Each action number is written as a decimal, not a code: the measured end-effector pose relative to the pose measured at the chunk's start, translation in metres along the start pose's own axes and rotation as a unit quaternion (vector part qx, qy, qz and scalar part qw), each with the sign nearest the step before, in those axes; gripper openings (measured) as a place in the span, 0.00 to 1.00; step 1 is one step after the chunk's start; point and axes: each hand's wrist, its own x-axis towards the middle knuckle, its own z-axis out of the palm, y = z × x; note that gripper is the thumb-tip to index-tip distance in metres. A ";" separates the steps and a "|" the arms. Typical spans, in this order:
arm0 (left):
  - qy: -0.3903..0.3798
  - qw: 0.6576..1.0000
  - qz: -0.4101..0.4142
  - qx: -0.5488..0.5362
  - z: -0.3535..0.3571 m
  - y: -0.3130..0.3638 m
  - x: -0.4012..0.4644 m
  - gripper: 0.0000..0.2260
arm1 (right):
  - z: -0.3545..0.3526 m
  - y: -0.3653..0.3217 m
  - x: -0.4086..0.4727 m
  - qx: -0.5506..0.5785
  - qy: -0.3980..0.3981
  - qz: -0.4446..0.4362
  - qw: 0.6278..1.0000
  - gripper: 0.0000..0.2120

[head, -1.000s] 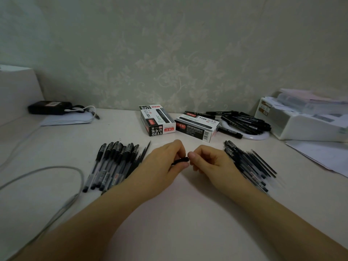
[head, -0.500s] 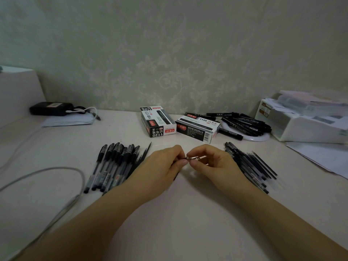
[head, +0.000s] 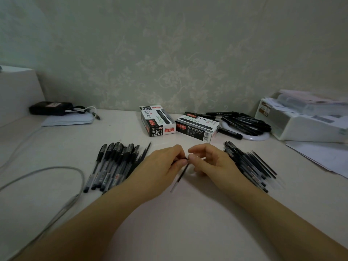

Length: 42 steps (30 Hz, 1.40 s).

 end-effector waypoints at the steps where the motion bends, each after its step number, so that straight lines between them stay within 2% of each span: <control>1: 0.000 1.000 0.002 0.001 0.000 0.000 0.000 0.06 | 0.001 -0.001 -0.001 -0.013 0.005 0.002 1.000 0.14; 3: 0.001 1.000 0.008 0.006 0.001 0.000 -0.001 0.06 | 0.002 -0.001 -0.001 -0.029 0.006 0.004 1.000 0.13; 7: -0.003 1.000 0.008 0.012 0.002 -0.002 -0.001 0.06 | -0.002 0.001 0.000 -0.018 -0.018 0.006 1.000 0.01; 10: 0.002 1.000 0.011 0.007 0.002 -0.003 -0.001 0.05 | -0.002 0.002 0.001 0.009 -0.014 0.009 1.000 0.06; 14: 0.005 1.000 0.017 0.001 0.002 -0.003 -0.001 0.03 | 0.000 -0.001 0.001 -0.017 0.005 0.024 1.000 0.12; 20: -0.014 1.000 0.019 -0.004 0.002 0.001 -0.002 0.05 | -0.003 0.000 0.003 0.008 -0.004 0.028 1.000 0.03; 25: -0.022 1.000 0.019 0.000 0.000 0.003 -0.002 0.08 | -0.005 -0.001 0.003 0.017 -0.001 0.033 0.999 0.03; 29: -0.016 1.000 0.018 -0.006 0.000 0.005 -0.002 0.08 | -0.001 -0.004 0.001 -0.004 -0.002 0.036 0.999 0.15; 35: -0.013 1.000 0.006 -0.002 -0.003 0.004 -0.002 0.07 | -0.002 -0.003 0.002 0.004 0.013 0.030 0.999 0.09; 39: -0.021 1.000 0.012 -0.002 -0.002 0.008 -0.003 0.07 | -0.001 -0.006 0.000 -0.002 0.007 0.039 0.999 0.16; 42: -0.026 1.000 0.009 0.001 -0.002 0.008 -0.003 0.07 | -0.003 -0.005 0.000 0.014 0.008 0.036 0.999 0.08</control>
